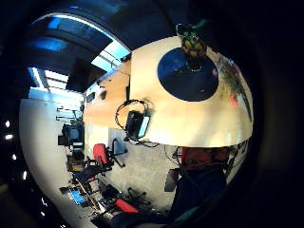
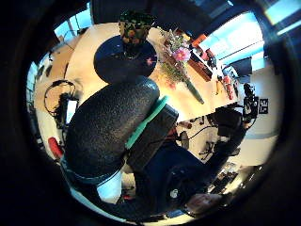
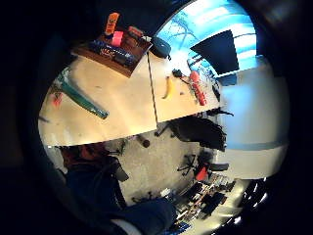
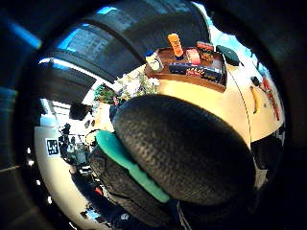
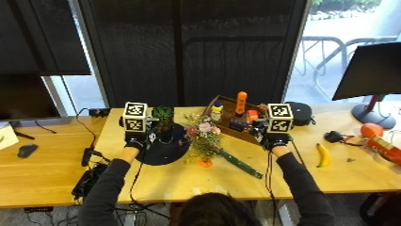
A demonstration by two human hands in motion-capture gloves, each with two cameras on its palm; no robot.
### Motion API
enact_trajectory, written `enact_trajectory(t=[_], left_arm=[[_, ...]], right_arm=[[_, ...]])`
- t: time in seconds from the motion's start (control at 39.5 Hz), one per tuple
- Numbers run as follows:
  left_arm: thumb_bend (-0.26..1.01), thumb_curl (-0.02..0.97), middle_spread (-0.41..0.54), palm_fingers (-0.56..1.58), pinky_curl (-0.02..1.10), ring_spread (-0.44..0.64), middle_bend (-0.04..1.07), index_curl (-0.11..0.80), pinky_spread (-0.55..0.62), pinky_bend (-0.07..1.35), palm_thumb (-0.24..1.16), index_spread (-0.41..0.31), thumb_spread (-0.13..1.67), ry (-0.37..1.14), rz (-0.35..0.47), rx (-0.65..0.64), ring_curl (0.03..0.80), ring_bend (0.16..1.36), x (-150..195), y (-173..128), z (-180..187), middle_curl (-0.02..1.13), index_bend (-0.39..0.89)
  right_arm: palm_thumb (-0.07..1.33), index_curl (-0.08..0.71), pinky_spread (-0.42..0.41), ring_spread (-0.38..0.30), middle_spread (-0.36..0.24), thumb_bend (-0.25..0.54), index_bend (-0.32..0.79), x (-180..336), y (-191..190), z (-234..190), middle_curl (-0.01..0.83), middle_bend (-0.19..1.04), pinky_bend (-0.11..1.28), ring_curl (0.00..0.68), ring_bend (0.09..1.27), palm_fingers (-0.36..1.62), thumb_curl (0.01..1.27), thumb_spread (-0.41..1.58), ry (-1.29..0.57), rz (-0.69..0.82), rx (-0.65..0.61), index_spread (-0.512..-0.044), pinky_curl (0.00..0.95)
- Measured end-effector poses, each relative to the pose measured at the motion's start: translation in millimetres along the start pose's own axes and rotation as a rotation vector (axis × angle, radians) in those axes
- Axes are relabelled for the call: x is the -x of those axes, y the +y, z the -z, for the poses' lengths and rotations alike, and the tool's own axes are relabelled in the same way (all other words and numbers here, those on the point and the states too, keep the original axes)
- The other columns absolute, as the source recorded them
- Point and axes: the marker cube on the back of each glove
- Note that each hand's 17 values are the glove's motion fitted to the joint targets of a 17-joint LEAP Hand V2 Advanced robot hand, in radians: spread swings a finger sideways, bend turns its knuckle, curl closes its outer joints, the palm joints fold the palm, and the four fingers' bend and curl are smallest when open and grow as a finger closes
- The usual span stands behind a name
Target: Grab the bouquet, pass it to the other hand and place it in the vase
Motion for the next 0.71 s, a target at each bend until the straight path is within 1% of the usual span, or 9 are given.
enact_trajectory(t=[0.03,0.08,0.15,0.33,0.46,0.56,0.63,0.66,0.71], left_arm=[[0.02,0.019,0.047,0.45,0.07,0.07,0.19,0.055,0.08,0.33,0.04,-0.027,0.41,0.003,-0.002,0.001,0.079,0.41,-0.3,0.4,0.2,0.04,0.19],[0.02,0.032,0.059,0.43,0.11,0.09,0.18,0.083,0.1,0.34,0.05,-0.034,0.54,0.014,-0.009,0.002,0.121,0.43,-1.6,2.3,1.4,0.08,0.18],[0.01,0.053,0.078,0.41,0.16,0.11,0.18,0.119,0.12,0.35,0.04,-0.041,0.7,0.023,-0.02,0.004,0.162,0.46,-3.6,4.9,1.9,0.12,0.17],[-0.01,0.098,0.099,0.38,0.21,0.14,0.17,0.179,0.15,0.35,0.04,-0.05,0.91,0.031,-0.035,-0.012,0.205,0.48,-6.2,6.3,0.0,0.17,0.17],[-0.02,0.124,0.106,0.36,0.24,0.15,0.17,0.211,0.16,0.35,0.03,-0.052,0.99,0.039,-0.051,-0.022,0.221,0.48,-10.0,7.2,2.1,0.2,0.17],[-0.02,0.142,0.11,0.35,0.26,0.16,0.17,0.232,0.17,0.35,0.02,-0.054,1.03,0.043,-0.064,-0.023,0.232,0.48,-14.7,8.8,2.3,0.21,0.17],[-0.02,0.154,0.111,0.35,0.27,0.16,0.17,0.245,0.17,0.35,0.02,-0.054,1.05,0.052,-0.083,-0.016,0.239,0.49,-19.9,12.2,2.7,0.22,0.16],[-0.02,0.158,0.111,0.35,0.27,0.16,0.17,0.249,0.17,0.35,0.01,-0.054,1.05,0.056,-0.092,-0.014,0.241,0.49,-22.1,13.6,3.0,0.23,0.16],[-0.02,0.165,0.112,0.34,0.28,0.16,0.17,0.257,0.18,0.35,0.01,-0.055,1.06,0.063,-0.114,-0.013,0.246,0.49,-27.2,16.8,3.8,0.23,0.16]], right_arm=[[0.09,0.048,0.03,-0.026,-0.065,0.051,0.17,-0.3,0.5,0.2,0.062,0.23,0.32,0.081,0.41,0.53,0.02,0.42,0.002,0.0,-0.001,-0.173,0.071],[0.1,0.087,0.038,-0.029,-0.088,0.049,0.16,-1.4,1.9,0.9,0.092,0.24,0.33,0.124,0.43,0.52,0.03,0.55,0.006,0.002,-0.005,-0.215,0.112],[0.11,0.128,0.046,-0.035,-0.108,0.043,0.16,-1.3,4.8,2.8,0.131,0.25,0.33,0.168,0.44,0.51,0.05,0.72,0.004,0.008,-0.007,-0.259,0.153],[0.11,0.171,0.06,-0.042,-0.123,0.02,0.14,4.0,13.7,9.2,0.196,0.26,0.31,0.212,0.45,0.5,0.08,0.95,0.01,0.027,0.04,-0.306,0.201],[0.11,0.185,0.064,-0.05,-0.122,0.001,0.13,7.1,21.7,17.7,0.228,0.26,0.32,0.234,0.45,0.5,0.11,1.03,-0.013,0.027,0.087,-0.321,0.228],[0.12,0.194,0.066,-0.053,-0.115,-0.007,0.12,4.8,23.2,25.3,0.253,0.27,0.31,0.245,0.45,0.5,0.13,1.08,-0.013,-0.032,0.137,-0.327,0.244],[0.15,0.213,0.059,-0.059,-0.103,-0.001,0.16,-1.5,18.1,30.6,0.297,0.37,0.25,0.242,0.43,0.61,0.14,1.1,-0.008,-0.107,0.191,-0.288,0.233],[0.17,0.219,0.052,-0.065,-0.104,0.005,0.16,-4.7,14.6,31.4,0.306,0.39,0.24,0.249,0.45,0.68,0.15,1.11,-0.01,-0.133,0.208,-0.275,0.232],[0.18,0.225,0.045,-0.073,-0.101,0.005,0.15,-12.0,5.7,31.5,0.313,0.38,0.23,0.258,0.46,0.71,0.16,1.12,-0.026,-0.185,0.233,-0.262,0.237]])
